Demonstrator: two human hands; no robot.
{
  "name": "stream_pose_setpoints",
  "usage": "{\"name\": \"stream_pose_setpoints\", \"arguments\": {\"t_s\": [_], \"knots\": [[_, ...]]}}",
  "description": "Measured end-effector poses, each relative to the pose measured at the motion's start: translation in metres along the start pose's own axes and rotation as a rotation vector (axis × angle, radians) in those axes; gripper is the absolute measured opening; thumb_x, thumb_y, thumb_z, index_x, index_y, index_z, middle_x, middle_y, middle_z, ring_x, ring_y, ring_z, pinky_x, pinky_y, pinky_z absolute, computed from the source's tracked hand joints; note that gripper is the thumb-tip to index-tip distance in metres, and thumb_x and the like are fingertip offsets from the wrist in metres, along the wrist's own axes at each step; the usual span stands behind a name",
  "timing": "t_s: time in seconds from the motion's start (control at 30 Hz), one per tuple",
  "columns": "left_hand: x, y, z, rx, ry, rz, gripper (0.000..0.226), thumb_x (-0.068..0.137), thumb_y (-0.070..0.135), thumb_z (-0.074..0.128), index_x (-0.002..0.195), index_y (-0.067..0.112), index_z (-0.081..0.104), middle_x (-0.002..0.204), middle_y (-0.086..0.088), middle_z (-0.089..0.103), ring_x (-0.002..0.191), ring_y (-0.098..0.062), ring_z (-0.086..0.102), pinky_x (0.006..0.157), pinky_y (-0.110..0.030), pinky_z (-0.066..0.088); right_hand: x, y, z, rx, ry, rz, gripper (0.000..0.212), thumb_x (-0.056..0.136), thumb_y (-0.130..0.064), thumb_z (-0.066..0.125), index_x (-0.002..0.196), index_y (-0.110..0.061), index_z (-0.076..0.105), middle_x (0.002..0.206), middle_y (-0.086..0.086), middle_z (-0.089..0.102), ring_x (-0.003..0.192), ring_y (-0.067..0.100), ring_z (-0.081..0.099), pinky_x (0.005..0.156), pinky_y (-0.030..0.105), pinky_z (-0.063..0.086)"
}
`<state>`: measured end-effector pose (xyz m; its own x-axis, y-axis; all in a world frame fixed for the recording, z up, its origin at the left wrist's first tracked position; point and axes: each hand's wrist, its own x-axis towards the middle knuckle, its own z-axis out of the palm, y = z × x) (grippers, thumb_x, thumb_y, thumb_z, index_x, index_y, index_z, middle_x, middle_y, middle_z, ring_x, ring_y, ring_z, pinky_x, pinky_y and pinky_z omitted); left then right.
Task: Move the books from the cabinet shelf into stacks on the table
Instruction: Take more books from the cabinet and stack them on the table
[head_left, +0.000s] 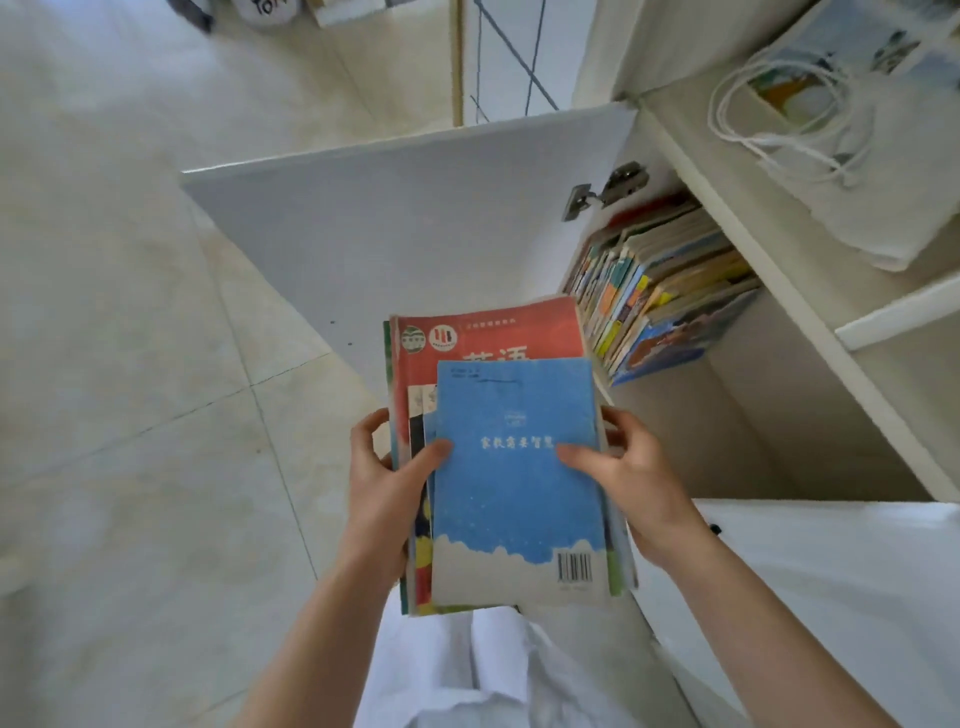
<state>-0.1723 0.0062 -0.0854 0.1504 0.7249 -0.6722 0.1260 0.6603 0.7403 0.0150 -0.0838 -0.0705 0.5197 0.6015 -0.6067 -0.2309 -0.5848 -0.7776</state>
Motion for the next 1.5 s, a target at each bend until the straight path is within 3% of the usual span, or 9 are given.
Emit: {"name": "stream_pose_setpoints", "arguments": {"t_s": [0.23, 0.37, 0.47, 0.63, 0.77, 0.93, 1.1, 1.3, 1.5], "knots": [[-0.063, -0.016, -0.047, -0.129, 0.105, 0.116, 0.058, 0.084, 0.020, 0.073, 0.126, 0.039, 0.037, 0.111, -0.005, 0.069, 0.085, -0.028, 0.074, 0.068, -0.046, 0.061, -0.038, -0.018, 0.032, -0.105, -0.237, -0.107, 0.026, 0.081, -0.011, 0.074, 0.098, -0.025, 0.060, 0.097, 0.000, 0.073, 0.080, 0.020, 0.073, 0.070, 0.041, 0.061], [-0.100, -0.028, -0.084, -0.155, 0.237, 0.214, 0.069, 0.075, 0.023, 0.081, 0.131, 0.040, 0.044, 0.117, 0.003, 0.067, 0.094, -0.023, 0.073, 0.071, -0.044, 0.062, -0.062, -0.019, 0.063, -0.153, -0.378, -0.092, 0.025, 0.082, -0.009, 0.072, 0.100, -0.022, 0.061, 0.097, 0.004, 0.074, 0.083, 0.025, 0.074, 0.075, 0.048, 0.060], [-0.131, -0.046, -0.114, -0.202, 0.355, 0.266, 0.070, 0.077, 0.017, 0.081, 0.135, 0.035, 0.045, 0.120, 0.006, 0.066, 0.100, -0.020, 0.071, 0.071, -0.038, 0.062, -0.084, -0.020, 0.095, -0.236, -0.503, -0.099, 0.021, 0.083, -0.007, 0.070, 0.099, -0.020, 0.063, 0.096, 0.004, 0.074, 0.079, 0.023, 0.074, 0.071, 0.044, 0.061], [-0.180, -0.086, -0.168, -0.356, 0.569, 0.277, 0.062, 0.081, 0.009, 0.076, 0.128, 0.039, 0.048, 0.115, 0.006, 0.068, 0.098, -0.019, 0.071, 0.071, -0.040, 0.062, -0.133, -0.009, 0.160, -0.356, -0.718, -0.126, 0.024, 0.084, -0.005, 0.068, 0.105, -0.016, 0.063, 0.096, 0.006, 0.075, 0.081, 0.026, 0.074, 0.072, 0.046, 0.060], [-0.224, -0.123, -0.224, -0.466, 0.714, 0.269, 0.063, 0.081, 0.009, 0.075, 0.130, 0.038, 0.048, 0.116, 0.007, 0.067, 0.099, -0.020, 0.071, 0.072, -0.042, 0.062, -0.179, 0.014, 0.225, -0.398, -0.845, -0.092, 0.017, 0.096, -0.015, 0.051, 0.101, -0.007, 0.065, 0.088, 0.009, 0.076, 0.075, 0.026, 0.073, 0.068, 0.042, 0.057], [-0.285, -0.170, -0.309, -0.545, 0.875, 0.268, 0.060, 0.084, 0.010, 0.073, 0.130, 0.037, 0.045, 0.113, 0.007, 0.067, 0.094, -0.013, 0.072, 0.063, -0.031, 0.060, -0.260, 0.060, 0.313, -0.520, -1.006, -0.089, 0.017, 0.098, -0.014, 0.049, 0.107, -0.008, 0.063, 0.095, 0.013, 0.075, 0.078, 0.029, 0.073, 0.066, 0.040, 0.058], [-0.344, -0.211, -0.378, -0.565, 0.995, 0.245, 0.055, 0.085, 0.012, 0.072, 0.119, 0.046, 0.045, 0.109, 0.010, 0.067, 0.092, -0.010, 0.071, 0.060, -0.027, 0.059, -0.334, 0.106, 0.378, -0.635, -1.096, -0.090, 0.018, 0.097, -0.018, 0.054, 0.110, -0.010, 0.062, 0.097, 0.011, 0.075, 0.080, 0.027, 0.074, 0.059, 0.034, 0.059], [-0.386, -0.246, -0.438, -0.621, 1.098, 0.204, 0.052, 0.085, 0.010, 0.071, 0.112, 0.046, 0.047, 0.102, 0.010, 0.068, 0.091, -0.007, 0.071, 0.059, -0.025, 0.059, -0.398, 0.147, 0.443, -0.780, -1.136, -0.122, 0.022, 0.095, -0.024, 0.059, 0.112, -0.011, 0.061, 0.098, 0.011, 0.074, 0.084, 0.030, 0.073, 0.078, 0.050, 0.059], [-0.390, -0.262, -0.496, -0.711, 1.158, 0.151, 0.050, 0.084, 0.017, 0.073, 0.117, 0.043, 0.046, 0.104, 0.008, 0.068, 0.092, -0.010, 0.071, 0.061, -0.026, 0.059, -0.430, 0.166, 0.512, -0.888, -1.199, -0.132, 0.020, 0.094, -0.027, 0.059, 0.109, -0.013, 0.061, 0.093, 0.008, 0.075, 0.078, 0.026, 0.074, 0.076, 0.048, 0.060]]}}
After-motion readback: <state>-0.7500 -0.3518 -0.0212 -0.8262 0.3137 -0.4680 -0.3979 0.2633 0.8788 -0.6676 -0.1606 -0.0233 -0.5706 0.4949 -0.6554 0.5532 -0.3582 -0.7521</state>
